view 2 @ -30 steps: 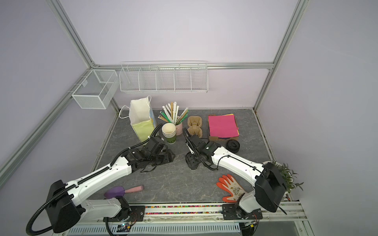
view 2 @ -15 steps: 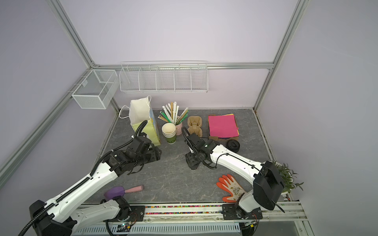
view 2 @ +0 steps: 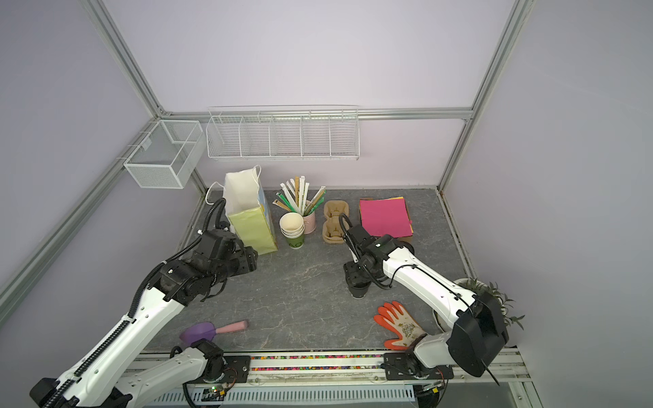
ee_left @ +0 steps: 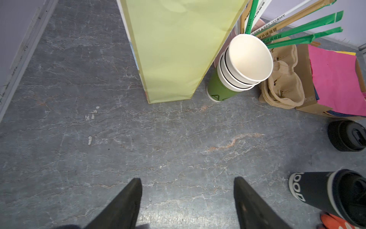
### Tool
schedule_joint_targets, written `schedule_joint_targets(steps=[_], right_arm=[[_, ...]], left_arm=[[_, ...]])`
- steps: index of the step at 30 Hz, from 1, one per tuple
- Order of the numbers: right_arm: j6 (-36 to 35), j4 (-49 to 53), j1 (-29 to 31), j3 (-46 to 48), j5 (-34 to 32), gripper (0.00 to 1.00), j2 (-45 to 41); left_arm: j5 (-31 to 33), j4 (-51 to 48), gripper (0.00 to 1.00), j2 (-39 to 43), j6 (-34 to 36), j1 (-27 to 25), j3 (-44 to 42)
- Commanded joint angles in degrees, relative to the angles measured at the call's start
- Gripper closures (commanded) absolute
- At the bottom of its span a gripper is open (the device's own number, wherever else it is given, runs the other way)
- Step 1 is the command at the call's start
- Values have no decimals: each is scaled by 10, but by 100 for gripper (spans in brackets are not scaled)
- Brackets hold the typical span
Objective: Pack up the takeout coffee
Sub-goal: 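Open and withdraw the left gripper while the right lifts the lidded cup, then set the lidded black cup down beside the pink-paper box, open right gripper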
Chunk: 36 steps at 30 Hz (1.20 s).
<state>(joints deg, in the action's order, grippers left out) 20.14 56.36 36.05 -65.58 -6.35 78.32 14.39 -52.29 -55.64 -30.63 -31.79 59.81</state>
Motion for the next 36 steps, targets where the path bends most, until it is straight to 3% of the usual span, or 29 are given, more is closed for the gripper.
schedule_joint_targets(steps=[1, 7, 14, 22, 36], right_arm=[[2, 29, -46, 11, -2, 31, -38], [-3, 11, -139, 37, 4, 30, -79], [9, -1, -213, 46, -23, 31, -75], [17, -50, -282, 57, -5, 30, -64], [25, -63, -305, 61, 1, 26, -45]], left_arm=[[32, -20, 25, 12, 49, 4, 11], [89, -3, 24, 36, 84, 5, -15], [80, 13, 23, 54, 82, 5, -39], [77, 20, 23, 66, 85, 5, -52], [69, 21, 21, 62, 87, 5, -55]])
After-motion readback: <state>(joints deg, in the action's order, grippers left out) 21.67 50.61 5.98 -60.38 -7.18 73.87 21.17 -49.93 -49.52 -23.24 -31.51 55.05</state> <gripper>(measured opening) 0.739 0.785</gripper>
